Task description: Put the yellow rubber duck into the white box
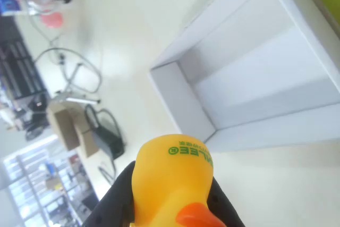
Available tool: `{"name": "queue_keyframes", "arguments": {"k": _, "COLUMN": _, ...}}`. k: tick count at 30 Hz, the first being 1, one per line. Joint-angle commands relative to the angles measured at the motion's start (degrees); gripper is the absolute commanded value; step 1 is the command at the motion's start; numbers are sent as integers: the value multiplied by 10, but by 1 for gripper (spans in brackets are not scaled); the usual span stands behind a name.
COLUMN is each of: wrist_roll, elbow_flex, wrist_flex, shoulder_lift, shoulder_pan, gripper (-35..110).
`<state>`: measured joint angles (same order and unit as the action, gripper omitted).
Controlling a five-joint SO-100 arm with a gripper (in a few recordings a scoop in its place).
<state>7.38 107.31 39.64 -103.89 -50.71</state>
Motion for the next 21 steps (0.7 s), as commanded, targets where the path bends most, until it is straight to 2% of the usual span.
{"name": "queue_keyframes", "arguments": {"k": 1, "wrist_roll": 3, "elbow_flex": -65, "wrist_flex": -28, "shoulder_lift": 17, "shoulder_pan": -17, "gripper": 0}}
{"name": "queue_keyframes", "arguments": {"k": 21, "wrist_roll": 11, "elbow_flex": -72, "wrist_flex": -91, "shoulder_lift": 144, "shoulder_pan": -25, "gripper": 0}}
